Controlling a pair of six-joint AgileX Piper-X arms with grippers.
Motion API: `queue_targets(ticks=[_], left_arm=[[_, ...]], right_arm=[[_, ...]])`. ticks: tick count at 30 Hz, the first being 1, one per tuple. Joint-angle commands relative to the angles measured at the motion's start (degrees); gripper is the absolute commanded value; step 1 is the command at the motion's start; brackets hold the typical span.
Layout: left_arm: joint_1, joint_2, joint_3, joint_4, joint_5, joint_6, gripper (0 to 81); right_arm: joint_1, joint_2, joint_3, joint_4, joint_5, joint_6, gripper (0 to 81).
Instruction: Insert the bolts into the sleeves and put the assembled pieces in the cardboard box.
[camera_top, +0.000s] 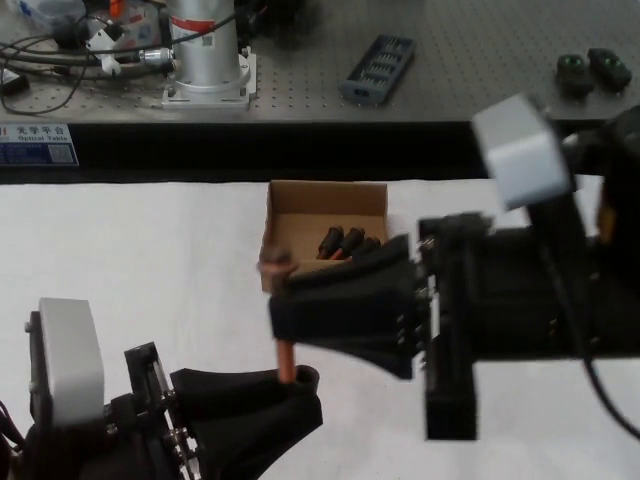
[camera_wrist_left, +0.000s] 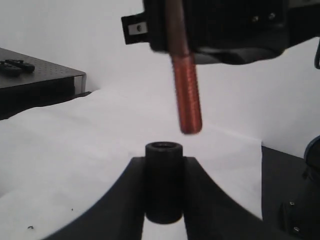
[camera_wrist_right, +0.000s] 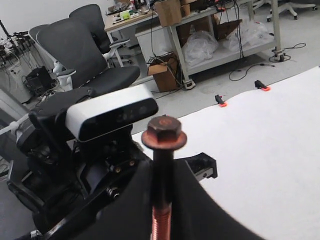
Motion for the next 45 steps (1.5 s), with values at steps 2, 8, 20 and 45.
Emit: queue_targets(ticks=[2, 8, 20, 45], left_arm=[[0.08, -0.54, -0.18, -3.77, 2.29, -0.62, 0.6], [0.08, -0.54, -0.18, -6.77, 2.29, -0.60, 0.6], [0.08, -0.54, -0.18, -6.66, 2.29, -0.60, 0.6], [0.08, -0.54, -0.18, -9.28, 2.04, -2.69, 0.6]], right_arm=[[0.24, 0.07, -0.15, -1.12, 2.99, -0.14, 3.2], [0.24, 0.07, -0.15, -2.25, 2.97, -0.14, 3.2], [-0.03, -5.47, -0.15, 1.65, 5.73, -0.76, 3.2], [0.07, -3.70, -0.15, 7.17, 6.69, -1.48, 3.2]])
